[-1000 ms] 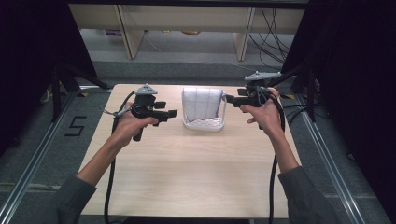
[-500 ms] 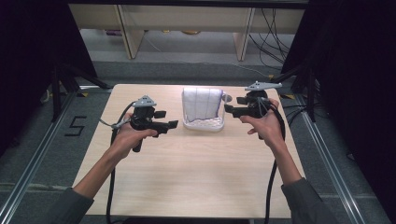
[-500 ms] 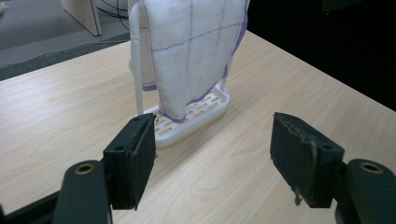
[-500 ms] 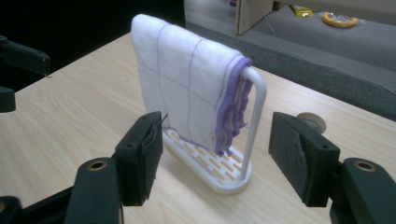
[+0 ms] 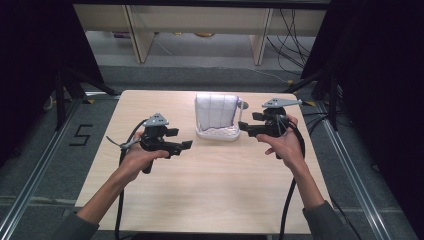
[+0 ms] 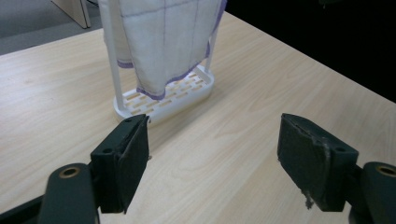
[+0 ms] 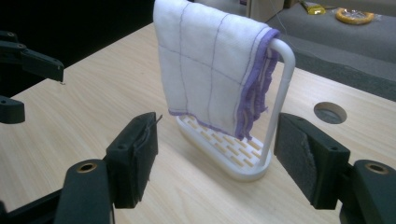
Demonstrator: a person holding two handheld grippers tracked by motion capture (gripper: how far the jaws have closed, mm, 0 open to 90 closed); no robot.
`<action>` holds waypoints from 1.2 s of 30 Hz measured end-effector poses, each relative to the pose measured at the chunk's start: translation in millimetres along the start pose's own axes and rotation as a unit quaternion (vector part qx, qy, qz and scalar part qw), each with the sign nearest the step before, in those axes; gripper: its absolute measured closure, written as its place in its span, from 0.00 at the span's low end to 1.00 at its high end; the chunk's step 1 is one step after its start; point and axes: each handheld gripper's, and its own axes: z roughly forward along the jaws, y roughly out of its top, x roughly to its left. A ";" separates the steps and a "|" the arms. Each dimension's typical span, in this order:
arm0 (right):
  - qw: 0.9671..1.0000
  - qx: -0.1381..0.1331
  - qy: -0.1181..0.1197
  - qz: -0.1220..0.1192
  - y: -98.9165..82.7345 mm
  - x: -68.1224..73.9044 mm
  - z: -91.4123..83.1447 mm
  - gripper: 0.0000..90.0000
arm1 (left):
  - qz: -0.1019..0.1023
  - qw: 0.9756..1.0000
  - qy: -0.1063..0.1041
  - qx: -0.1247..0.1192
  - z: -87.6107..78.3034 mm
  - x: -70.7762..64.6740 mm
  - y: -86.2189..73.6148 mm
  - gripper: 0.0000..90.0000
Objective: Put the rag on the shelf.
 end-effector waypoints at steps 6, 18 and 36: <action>1.000 0.008 0.009 0.007 -6.8 7.6 -1.3 0.33 | -0.002 1.000 0.001 -0.001 0.3 -2.1 -10.5 0.27; 1.000 0.007 0.018 -0.002 -24.9 15.0 -2.5 0.33 | 0.003 1.000 -0.011 0.004 -4.9 -9.0 -30.0 0.27; 0.999 0.012 0.032 -0.003 -57.5 27.2 2.4 0.33 | 0.006 1.000 -0.017 0.010 -6.6 -19.7 -61.5 0.27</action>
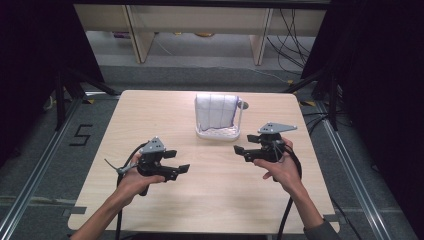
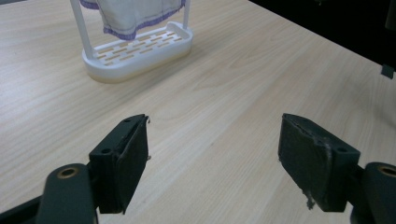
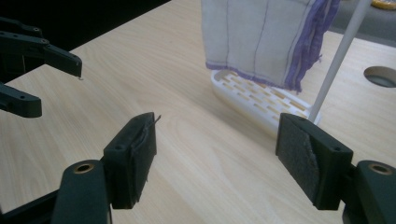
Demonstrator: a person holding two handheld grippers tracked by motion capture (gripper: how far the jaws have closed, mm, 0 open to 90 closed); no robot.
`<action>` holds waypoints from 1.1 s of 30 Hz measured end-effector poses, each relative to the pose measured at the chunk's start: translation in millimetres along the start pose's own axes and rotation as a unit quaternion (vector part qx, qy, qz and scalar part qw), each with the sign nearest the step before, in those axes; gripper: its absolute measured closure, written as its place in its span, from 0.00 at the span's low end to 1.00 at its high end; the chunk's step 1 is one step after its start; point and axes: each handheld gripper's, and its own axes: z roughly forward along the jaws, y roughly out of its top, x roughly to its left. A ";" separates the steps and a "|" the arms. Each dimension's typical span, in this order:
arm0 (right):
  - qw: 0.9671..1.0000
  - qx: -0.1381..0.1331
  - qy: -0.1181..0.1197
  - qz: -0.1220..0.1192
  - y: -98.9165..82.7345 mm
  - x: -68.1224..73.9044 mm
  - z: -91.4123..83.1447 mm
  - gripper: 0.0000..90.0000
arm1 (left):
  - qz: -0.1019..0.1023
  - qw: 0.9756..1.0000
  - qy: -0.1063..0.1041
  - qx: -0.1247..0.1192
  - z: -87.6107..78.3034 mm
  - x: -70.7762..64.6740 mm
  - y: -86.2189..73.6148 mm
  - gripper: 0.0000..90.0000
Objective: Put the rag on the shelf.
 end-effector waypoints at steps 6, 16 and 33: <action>1.000 0.021 0.019 -0.002 -9.7 6.9 11.5 0.33 | 0.004 1.000 -0.005 0.009 3.7 -2.2 -18.0 0.26; 0.999 0.036 0.025 -0.008 -23.3 16.9 18.1 0.32 | 0.026 1.000 0.007 0.014 -0.5 -9.2 -34.6 0.26; 0.998 0.054 0.034 0.001 -59.3 34.3 10.3 0.31 | 0.019 0.999 -0.003 0.034 -3.9 -21.8 -66.8 0.25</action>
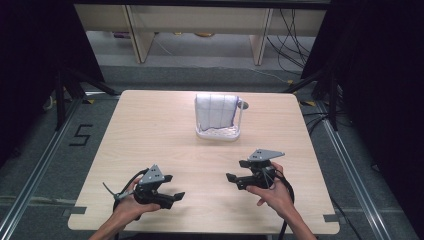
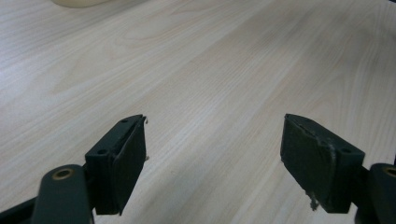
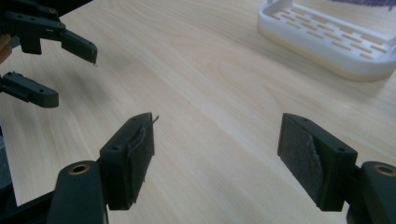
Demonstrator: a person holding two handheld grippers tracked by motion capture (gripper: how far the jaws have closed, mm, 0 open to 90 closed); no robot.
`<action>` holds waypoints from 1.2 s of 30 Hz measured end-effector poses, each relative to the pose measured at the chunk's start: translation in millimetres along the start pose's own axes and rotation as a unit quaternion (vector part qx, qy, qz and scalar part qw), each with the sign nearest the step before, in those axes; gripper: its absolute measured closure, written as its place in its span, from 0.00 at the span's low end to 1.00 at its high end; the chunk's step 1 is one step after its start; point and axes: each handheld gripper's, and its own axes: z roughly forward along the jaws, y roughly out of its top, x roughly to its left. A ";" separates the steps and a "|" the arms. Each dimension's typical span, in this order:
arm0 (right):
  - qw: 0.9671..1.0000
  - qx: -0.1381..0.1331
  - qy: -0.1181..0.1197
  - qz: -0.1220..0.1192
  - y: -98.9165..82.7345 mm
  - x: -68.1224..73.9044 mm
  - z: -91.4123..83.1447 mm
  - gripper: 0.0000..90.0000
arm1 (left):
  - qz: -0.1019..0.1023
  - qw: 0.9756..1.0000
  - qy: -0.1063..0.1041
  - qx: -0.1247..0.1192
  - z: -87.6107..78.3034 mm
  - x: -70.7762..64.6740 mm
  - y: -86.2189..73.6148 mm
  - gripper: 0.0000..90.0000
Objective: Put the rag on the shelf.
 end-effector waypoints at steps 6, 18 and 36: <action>1.000 0.008 0.001 0.004 -17.0 2.2 -2.4 0.30 | 0.003 1.000 0.009 -0.004 -4.9 -4.0 -5.7 0.24; 1.000 0.007 0.009 0.016 -38.7 11.7 -6.5 0.22 | 0.001 1.000 0.000 0.004 -6.8 -15.4 -16.7 0.24; 0.999 0.037 0.004 0.020 -69.1 34.3 -14.0 0.18 | 0.038 0.999 0.005 0.031 -18.4 -28.6 -25.4 0.16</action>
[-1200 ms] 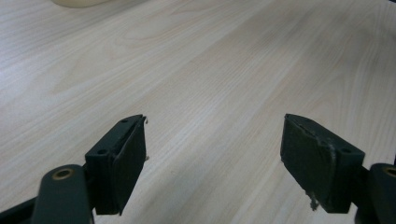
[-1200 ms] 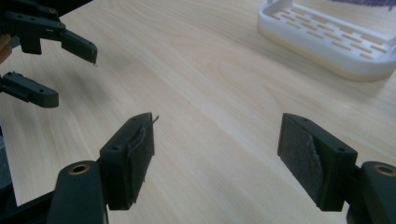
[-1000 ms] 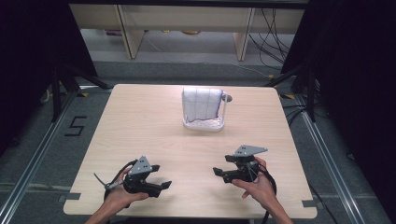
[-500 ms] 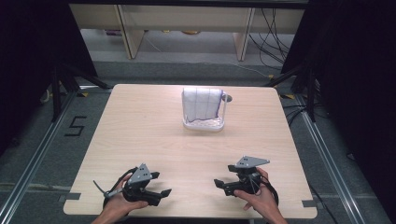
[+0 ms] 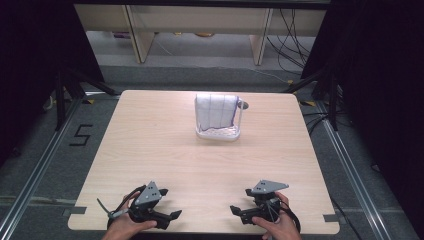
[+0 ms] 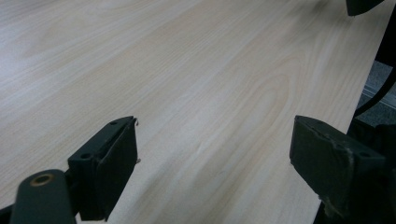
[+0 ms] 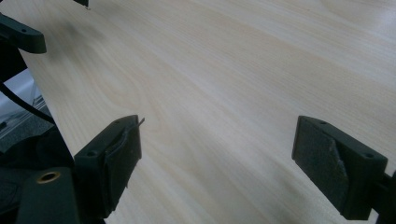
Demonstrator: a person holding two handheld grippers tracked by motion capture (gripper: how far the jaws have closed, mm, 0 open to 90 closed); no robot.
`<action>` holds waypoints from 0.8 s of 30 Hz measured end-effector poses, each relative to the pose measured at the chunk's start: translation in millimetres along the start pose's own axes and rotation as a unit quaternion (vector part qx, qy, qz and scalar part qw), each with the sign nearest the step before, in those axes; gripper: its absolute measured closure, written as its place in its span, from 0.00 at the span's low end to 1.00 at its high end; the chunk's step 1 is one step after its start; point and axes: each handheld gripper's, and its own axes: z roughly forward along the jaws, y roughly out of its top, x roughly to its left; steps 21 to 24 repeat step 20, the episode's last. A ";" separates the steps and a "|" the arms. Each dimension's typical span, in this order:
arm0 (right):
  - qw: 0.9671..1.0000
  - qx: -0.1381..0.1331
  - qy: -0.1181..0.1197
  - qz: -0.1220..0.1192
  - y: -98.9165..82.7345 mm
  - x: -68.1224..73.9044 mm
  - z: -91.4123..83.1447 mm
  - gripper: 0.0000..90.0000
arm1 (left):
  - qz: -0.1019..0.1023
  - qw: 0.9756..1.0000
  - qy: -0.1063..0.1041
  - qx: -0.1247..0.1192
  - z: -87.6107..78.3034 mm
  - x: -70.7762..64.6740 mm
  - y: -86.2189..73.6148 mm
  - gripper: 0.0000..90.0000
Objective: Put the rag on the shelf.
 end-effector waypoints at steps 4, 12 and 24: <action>1.000 -0.001 -0.002 -0.005 -2.2 3.0 -0.7 0.18 | -0.001 1.000 0.001 -0.002 3.8 -0.2 -1.5 0.16; 1.000 0.005 0.003 0.002 -2.0 5.4 0.1 0.18 | 0.008 1.000 0.001 0.010 3.6 1.2 -1.8 0.16; 1.000 0.006 0.018 -0.013 -1.0 2.4 1.4 0.18 | 0.005 1.000 0.004 0.012 4.4 3.8 -2.5 0.16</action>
